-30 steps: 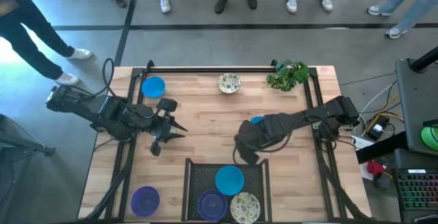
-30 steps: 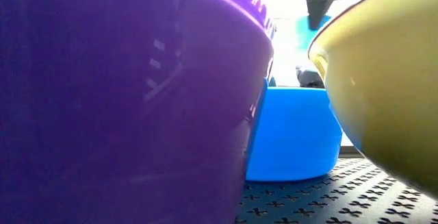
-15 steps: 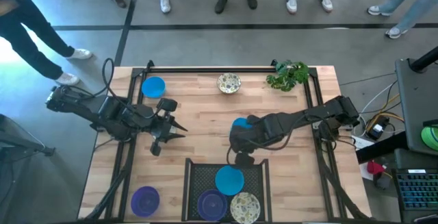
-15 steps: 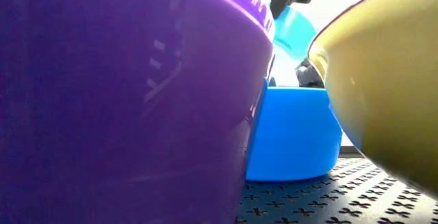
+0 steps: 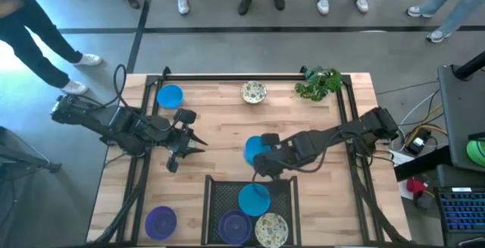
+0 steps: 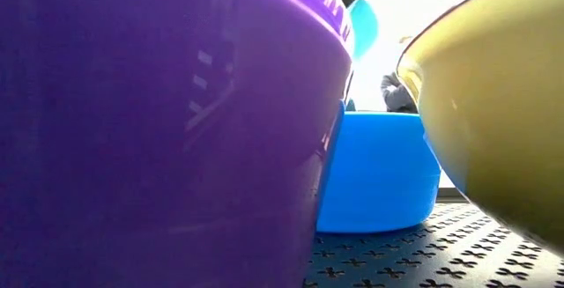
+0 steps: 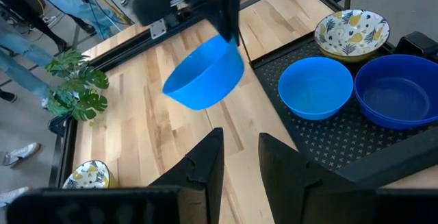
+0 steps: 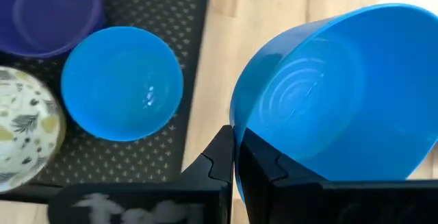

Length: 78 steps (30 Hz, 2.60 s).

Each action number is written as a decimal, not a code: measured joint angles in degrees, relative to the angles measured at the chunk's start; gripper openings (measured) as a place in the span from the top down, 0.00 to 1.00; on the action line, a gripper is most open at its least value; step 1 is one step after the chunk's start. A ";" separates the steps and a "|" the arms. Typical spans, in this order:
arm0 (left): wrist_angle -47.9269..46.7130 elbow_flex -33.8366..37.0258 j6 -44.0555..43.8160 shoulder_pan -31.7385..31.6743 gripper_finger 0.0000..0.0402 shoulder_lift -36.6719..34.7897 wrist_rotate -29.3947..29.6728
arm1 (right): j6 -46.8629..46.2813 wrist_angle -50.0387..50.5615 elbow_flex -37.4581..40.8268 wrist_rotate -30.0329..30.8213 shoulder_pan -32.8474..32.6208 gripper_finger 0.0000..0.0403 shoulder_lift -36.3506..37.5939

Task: Pick & Place Mini bowls
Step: Stack the bottom blue bowl on top of the blue bowl on the shelf, then stack the bottom white patterned bowl on top of the white patterned bowl on the shelf

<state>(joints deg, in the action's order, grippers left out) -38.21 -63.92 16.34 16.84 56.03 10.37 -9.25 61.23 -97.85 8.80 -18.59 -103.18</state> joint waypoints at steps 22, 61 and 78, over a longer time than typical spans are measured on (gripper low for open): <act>0.03 -0.55 -0.12 0.01 0.76 0.00 0.01 | -4.05 -16.84 6.54 -3.43 -7.10 0.97 -1.43; -0.01 -0.55 -0.07 0.00 0.76 0.00 0.02 | -10.28 -17.81 6.26 -10.67 -9.05 0.95 -9.07; -0.02 -0.55 -0.07 0.00 0.76 0.00 0.02 | -10.10 -17.77 4.30 -10.30 -9.02 0.77 -9.05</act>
<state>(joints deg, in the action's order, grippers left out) -38.23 -64.47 16.27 16.84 56.03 10.39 -19.35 43.46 -93.56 -1.50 -27.62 -112.22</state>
